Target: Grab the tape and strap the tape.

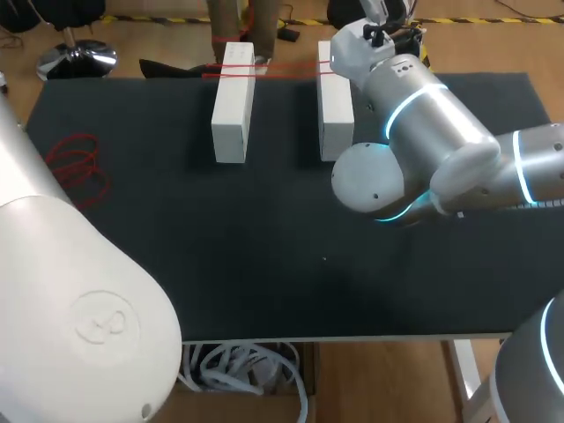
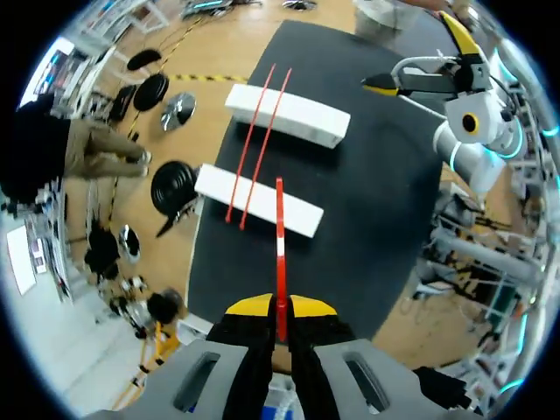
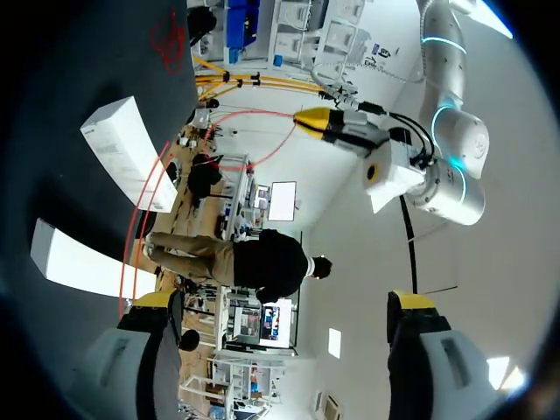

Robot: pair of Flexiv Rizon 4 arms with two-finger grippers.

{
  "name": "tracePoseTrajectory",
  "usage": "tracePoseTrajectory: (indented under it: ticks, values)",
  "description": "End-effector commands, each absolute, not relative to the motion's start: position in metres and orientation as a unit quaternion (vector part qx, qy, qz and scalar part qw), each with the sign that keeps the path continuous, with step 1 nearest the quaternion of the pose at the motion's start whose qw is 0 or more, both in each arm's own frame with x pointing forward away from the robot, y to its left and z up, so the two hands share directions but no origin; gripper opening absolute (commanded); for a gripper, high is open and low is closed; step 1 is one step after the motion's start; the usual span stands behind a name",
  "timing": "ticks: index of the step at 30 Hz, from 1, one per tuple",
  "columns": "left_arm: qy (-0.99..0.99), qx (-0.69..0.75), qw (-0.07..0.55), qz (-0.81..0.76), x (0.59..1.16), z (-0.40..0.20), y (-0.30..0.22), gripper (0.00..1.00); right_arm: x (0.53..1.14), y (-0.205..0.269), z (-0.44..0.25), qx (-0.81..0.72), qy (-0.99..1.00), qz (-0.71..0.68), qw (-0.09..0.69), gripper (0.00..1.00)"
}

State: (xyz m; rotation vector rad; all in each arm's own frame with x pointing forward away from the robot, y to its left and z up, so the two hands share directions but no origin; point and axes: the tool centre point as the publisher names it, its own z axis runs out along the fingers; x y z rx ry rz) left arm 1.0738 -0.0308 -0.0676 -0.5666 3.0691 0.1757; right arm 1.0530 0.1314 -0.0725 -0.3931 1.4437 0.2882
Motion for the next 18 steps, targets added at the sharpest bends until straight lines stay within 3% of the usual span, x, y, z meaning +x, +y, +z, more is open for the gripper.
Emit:
tracePoseTrajectory:
  ticks: [1, 15, 16, 17, 18]
  values:
    - [0.967, -0.246, 0.003, 0.061, 1.051, -0.072, 0.004, 0.00, 1.052, 0.131, -0.069, -0.180, 0.657, 0.129, 0.720, 1.00]
    - [0.937, -0.337, -0.017, 0.088, 1.026, -0.074, 0.052, 0.00, 1.052, 0.131, -0.069, -0.180, 0.657, 0.129, 0.720, 1.00]
    - [0.938, -0.336, -0.014, 0.085, 1.026, -0.073, 0.052, 0.31, 1.052, 0.131, -0.069, -0.180, 0.657, 0.129, 0.720, 1.00]
    - [0.938, -0.336, -0.014, 0.085, 1.026, -0.073, 0.052, 1.00, 1.052, 0.131, -0.069, -0.180, 0.657, 0.129, 0.720, 1.00]
    - [0.938, -0.336, -0.014, 0.085, 1.026, -0.073, 0.052, 1.00, 1.052, 0.131, -0.069, -0.180, 0.657, 0.129, 0.720, 1.00]
